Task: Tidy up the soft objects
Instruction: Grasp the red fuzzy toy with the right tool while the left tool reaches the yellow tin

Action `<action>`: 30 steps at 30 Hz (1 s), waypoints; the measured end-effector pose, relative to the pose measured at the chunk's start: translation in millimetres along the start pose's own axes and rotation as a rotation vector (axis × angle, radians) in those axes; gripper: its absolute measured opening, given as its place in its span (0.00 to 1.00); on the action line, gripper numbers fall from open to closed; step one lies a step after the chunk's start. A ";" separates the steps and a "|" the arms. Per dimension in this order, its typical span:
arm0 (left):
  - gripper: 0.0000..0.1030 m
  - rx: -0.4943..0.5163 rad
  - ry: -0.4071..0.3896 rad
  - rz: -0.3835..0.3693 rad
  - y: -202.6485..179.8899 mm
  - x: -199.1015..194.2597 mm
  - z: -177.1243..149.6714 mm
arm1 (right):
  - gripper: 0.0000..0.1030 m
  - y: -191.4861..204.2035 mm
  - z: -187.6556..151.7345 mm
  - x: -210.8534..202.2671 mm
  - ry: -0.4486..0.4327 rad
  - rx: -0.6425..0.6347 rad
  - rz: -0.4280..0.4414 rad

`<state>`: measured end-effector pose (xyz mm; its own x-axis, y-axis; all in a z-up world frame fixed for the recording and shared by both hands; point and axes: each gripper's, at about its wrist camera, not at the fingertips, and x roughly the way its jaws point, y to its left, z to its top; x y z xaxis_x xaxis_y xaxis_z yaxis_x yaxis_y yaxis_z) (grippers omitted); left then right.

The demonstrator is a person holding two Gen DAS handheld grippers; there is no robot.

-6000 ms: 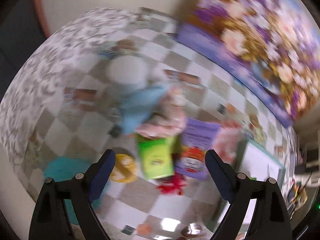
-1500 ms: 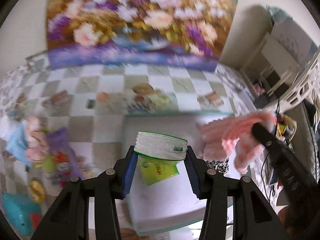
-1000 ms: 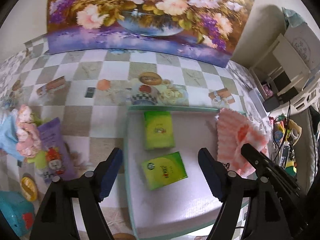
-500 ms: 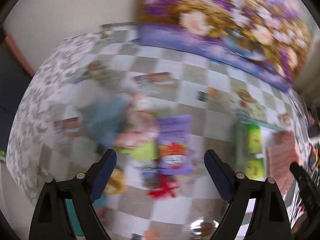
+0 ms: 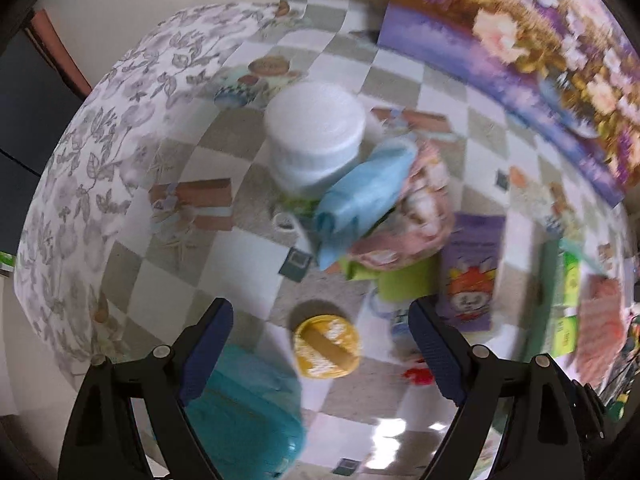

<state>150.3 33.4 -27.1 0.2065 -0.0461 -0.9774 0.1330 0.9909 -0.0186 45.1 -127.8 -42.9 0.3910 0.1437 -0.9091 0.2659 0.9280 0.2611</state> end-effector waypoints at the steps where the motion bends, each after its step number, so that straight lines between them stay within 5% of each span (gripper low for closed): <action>1: 0.87 0.007 0.013 -0.009 0.7 3.9 0.2 | 0.50 3.4 -0.6 5.9 0.013 -0.001 0.006; 12: 0.87 0.079 0.097 -0.007 -9.2 34.7 2.0 | 0.59 29.3 -6.2 42.3 0.092 -0.052 0.023; 25: 0.87 0.102 0.124 -0.003 -14.4 54.0 2.2 | 0.59 44.6 -7.9 66.3 0.119 -0.095 0.015; 30: 0.87 0.137 0.131 0.000 -24.5 62.7 -1.5 | 0.36 43.2 -7.7 67.2 0.119 -0.099 0.040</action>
<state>158.6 6.4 -88.2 0.0793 -0.0206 -0.9966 0.2655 0.9641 0.0012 76.0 -75.4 -95.2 0.2906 0.2159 -0.9322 0.1616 0.9491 0.2702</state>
